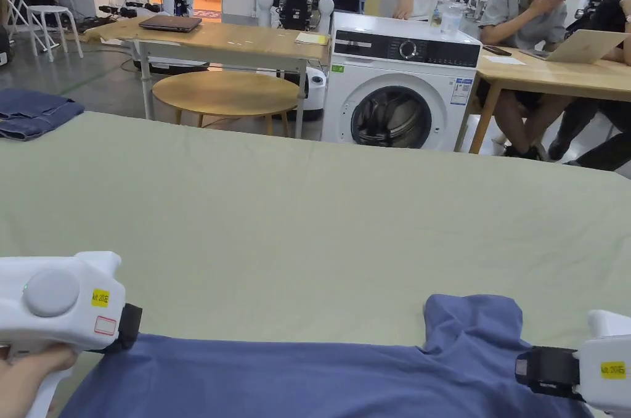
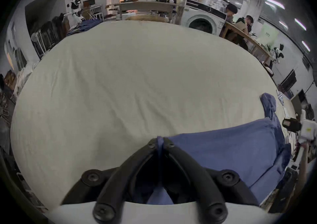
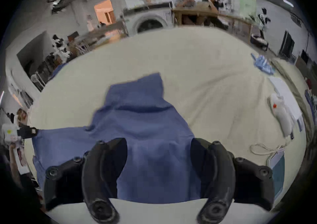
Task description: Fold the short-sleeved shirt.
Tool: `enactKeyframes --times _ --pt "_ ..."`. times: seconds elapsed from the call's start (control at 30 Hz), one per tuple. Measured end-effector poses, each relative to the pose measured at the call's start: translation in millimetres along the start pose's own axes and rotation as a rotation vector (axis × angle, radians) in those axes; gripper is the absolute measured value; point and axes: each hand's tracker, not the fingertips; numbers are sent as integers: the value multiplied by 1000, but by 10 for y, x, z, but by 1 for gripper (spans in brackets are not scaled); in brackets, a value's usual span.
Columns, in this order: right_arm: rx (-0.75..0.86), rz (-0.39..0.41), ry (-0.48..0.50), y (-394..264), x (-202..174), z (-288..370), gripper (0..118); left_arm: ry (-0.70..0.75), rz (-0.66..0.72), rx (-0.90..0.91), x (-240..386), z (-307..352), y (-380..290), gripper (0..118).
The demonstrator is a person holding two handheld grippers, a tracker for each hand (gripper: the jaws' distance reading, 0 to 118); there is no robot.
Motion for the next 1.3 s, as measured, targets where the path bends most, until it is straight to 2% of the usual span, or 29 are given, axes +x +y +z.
enactKeyframes --times 0.13,0.2,0.23,0.27,0.3,0.33,0.43,0.57,0.7,0.87,1.03,1.13,1.3 --pt "-145 -3 8 79 9 -361 77 -1 5 -10 -7 -51 -14 0" --pt "-121 27 -22 102 -58 -385 72 10 0 -20 -13 -73 -20 0" --pt "-60 47 -7 113 -69 -310 53 12 2 -23 -19 -71 -26 0" --pt "-29 35 54 109 -52 -245 13 11 3 -25 -30 -64 -31 0" --pt "-24 -2 103 126 -31 -225 0 11 4 -26 -39 -60 -29 0" --pt "-15 -38 107 127 -31 -163 0 16 3 -25 -48 -46 -30 0" --pt "-25 42 77 118 -24 -46 0 22 12 -16 -91 51 -25 0" --pt "27 49 119 45 15 309 0 0 22 19 -109 320 -75 0" --pt "106 113 134 -88 30 857 0 -10 0 79 -117 723 -208 0" --pt "160 153 130 -402 134 1517 0 -28 -2 136 -224 1257 -537 0" --pt "130 149 145 -1013 311 1844 0 -38 -23 127 -345 1555 -1159 0" --pt "82 158 129 -1388 393 1839 0 -43 -16 77 -421 1527 -1526 0" --pt "21 115 126 -1879 562 1773 0 -43 13 2 -481 1387 -1989 0"
